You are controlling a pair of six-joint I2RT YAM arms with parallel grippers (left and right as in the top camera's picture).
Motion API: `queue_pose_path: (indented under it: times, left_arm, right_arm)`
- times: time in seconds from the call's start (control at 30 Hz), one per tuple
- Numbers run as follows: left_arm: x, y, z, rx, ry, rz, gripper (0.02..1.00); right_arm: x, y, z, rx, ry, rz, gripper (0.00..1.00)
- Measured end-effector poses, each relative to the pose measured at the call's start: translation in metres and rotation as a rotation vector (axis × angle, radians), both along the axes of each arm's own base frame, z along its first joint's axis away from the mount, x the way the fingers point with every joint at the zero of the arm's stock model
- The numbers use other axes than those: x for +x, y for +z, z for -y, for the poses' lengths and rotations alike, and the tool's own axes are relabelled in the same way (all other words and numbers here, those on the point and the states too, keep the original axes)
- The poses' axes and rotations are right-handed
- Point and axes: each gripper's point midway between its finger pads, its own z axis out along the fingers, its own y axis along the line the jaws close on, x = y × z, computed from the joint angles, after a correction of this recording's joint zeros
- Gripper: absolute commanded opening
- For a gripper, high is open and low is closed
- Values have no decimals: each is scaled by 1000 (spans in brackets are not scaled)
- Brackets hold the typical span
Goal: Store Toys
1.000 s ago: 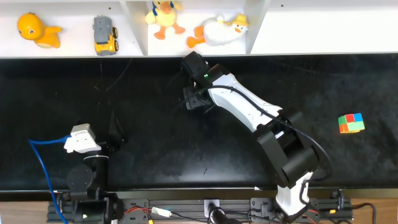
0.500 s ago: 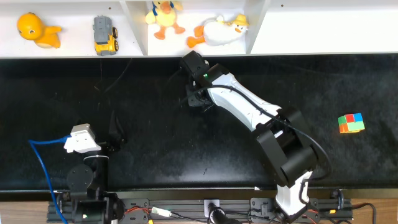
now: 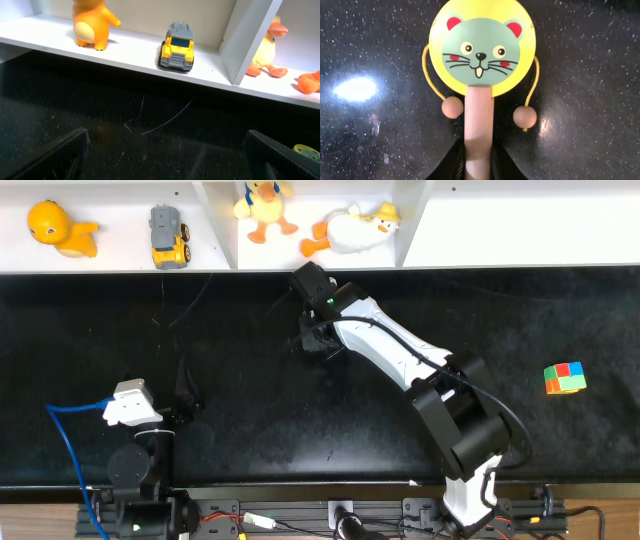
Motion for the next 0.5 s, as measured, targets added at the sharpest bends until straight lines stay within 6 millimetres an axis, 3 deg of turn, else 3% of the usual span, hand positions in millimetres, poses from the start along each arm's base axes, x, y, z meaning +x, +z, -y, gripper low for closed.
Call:
queue_pose_path:
  times: [0.33,0.5]
  left_arm:
    - [0,0,0,0,0,0,998]
    - [0,0,0,0,0,0,998]
  right_arm:
    - [-26,1,11,-37,-13,-122,47]
    - [-47,25,24,-59,-20,-179,45]
